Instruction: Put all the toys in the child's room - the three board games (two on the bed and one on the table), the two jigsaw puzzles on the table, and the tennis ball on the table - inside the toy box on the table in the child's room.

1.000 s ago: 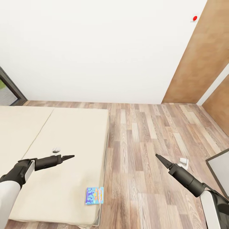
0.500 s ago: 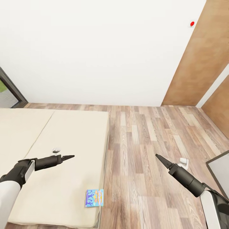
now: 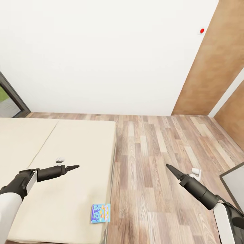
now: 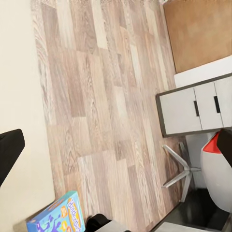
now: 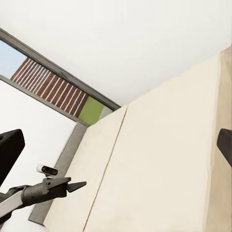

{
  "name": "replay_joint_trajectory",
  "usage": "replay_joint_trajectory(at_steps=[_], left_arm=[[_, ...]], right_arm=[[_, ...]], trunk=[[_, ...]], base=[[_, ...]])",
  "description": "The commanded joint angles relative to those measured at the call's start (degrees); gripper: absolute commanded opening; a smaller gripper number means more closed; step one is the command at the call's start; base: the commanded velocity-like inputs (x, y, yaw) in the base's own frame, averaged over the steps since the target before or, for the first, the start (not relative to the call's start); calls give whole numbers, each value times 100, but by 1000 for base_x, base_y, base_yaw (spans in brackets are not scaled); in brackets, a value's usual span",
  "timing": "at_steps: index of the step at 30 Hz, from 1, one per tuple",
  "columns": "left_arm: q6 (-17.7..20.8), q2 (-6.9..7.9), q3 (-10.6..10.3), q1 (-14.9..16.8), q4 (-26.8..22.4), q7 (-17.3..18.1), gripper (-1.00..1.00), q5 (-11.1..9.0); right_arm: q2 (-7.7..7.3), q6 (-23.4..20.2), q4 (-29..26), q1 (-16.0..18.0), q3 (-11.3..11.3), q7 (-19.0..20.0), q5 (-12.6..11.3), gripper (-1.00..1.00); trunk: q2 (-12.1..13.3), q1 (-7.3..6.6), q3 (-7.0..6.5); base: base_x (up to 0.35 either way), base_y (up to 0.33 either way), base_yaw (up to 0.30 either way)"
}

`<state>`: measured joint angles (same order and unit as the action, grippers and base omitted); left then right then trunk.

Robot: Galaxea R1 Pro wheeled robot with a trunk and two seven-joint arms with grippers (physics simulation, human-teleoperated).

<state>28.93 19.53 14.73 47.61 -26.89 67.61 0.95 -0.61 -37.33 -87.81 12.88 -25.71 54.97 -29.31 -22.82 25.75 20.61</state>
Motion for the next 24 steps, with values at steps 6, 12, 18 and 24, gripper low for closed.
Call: replay_joint_trajectory(at_steps=[6, 12, 18, 24], left_arm=[[60, -2, 21, 3, -1, 24, 100, 11], [60, -2, 21, 3, -1, 24, 100, 11], [60, -2, 21, 4, -1, 24, 100, 11], [60, -2, 20, 4, -1, 24, 100, 11]], right_arm=[[0, 84, 0, 4, -4, 7, -31, 100], [0, 99, 0, 4, 0, 7, -32, 100], [0, 102, 1, 4, 1, 9, -33, 100], [0, 103, 1, 4, 4, 11, -34, 100]], trunk=[[-9, 3, -48], [-9, 3, -105], [-9, 3, -162], [-9, 3, -219]], base=[[0, 0, 0], [0, 0, 0], [0, 0, 0], [0, 0, 0]])
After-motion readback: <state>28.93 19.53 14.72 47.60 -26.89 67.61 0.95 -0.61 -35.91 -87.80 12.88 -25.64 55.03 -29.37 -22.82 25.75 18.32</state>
